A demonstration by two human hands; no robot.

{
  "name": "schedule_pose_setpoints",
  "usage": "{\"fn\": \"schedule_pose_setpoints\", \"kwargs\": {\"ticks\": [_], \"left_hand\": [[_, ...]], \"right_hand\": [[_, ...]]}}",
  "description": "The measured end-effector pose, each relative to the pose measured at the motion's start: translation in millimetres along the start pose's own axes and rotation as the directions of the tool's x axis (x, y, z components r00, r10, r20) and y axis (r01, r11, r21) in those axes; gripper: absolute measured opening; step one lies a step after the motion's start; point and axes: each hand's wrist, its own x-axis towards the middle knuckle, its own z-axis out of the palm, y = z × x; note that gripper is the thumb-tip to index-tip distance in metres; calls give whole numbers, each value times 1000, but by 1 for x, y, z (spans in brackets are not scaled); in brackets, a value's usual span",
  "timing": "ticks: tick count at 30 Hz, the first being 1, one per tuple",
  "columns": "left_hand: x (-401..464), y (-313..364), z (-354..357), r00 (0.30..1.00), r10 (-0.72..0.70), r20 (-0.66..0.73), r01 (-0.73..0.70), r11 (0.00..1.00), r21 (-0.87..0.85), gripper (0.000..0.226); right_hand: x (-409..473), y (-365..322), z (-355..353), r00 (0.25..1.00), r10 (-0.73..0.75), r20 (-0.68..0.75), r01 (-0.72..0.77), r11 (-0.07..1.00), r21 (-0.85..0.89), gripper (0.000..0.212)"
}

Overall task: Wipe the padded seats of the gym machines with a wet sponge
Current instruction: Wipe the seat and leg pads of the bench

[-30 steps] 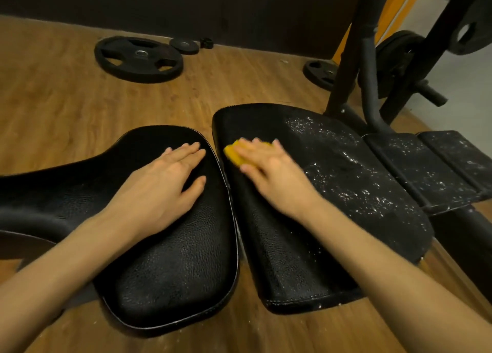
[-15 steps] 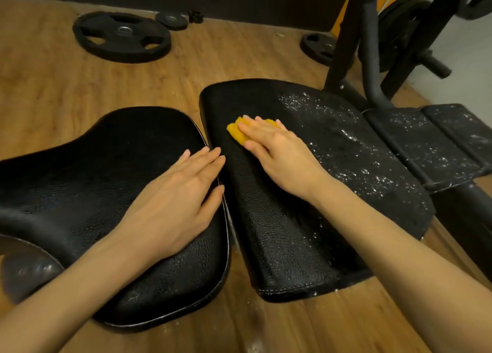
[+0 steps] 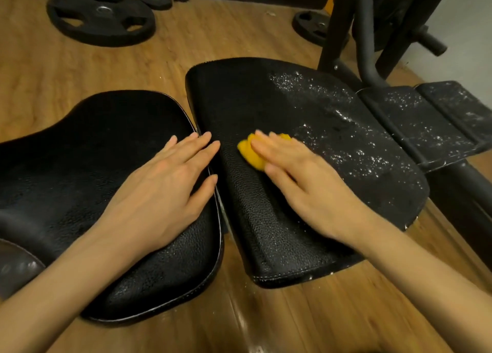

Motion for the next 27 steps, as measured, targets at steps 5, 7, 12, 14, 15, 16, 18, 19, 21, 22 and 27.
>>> {"fn": "schedule_pose_setpoints", "kwargs": {"ticks": [5,7,12,14,15,16,18,19,21,22,27], "left_hand": [[2,0,-1,1000,-7,3,7,1000,8,64],[1,1,-2,1000,-10,7,10,1000,8,64],[0,2,-3,1000,-10,27,10,1000,-2,61],[0,2,-2,999,-19,29,19,1000,-7,59],[0,2,-2,999,-22,27,23,1000,-14,59],[0,2,-3,999,-24,26,25,1000,-16,58],[1,2,-3,999,-22,30,22,1000,-10,59],[1,2,-3,999,-21,34,22,1000,-10,59],[0,3,-3,999,-20,34,20,1000,-7,60],[0,3,-3,999,-18,31,18,1000,-7,60],[-3,0,-4,998,18,57,-13,996,-89,53]], "right_hand": [[-13,11,-9,999,-47,11,46,998,36,49],[35,27,-8,997,70,-15,-69,996,62,46],[0,16,-5,994,100,-42,-99,994,36,46],[-50,-2,-6,999,21,-29,-20,999,30,48],[-60,-2,-7,1000,-1,-24,2,999,32,48],[-54,2,-8,1000,-4,-23,5,999,45,48],[-14,15,-13,999,53,-2,-53,996,69,45],[10,22,-13,996,90,-6,-89,993,75,44],[44,28,-13,987,158,-19,-156,984,90,44],[46,29,-13,985,172,-23,-170,982,87,44],[-44,27,-26,987,150,-52,-136,968,213,42]]}}
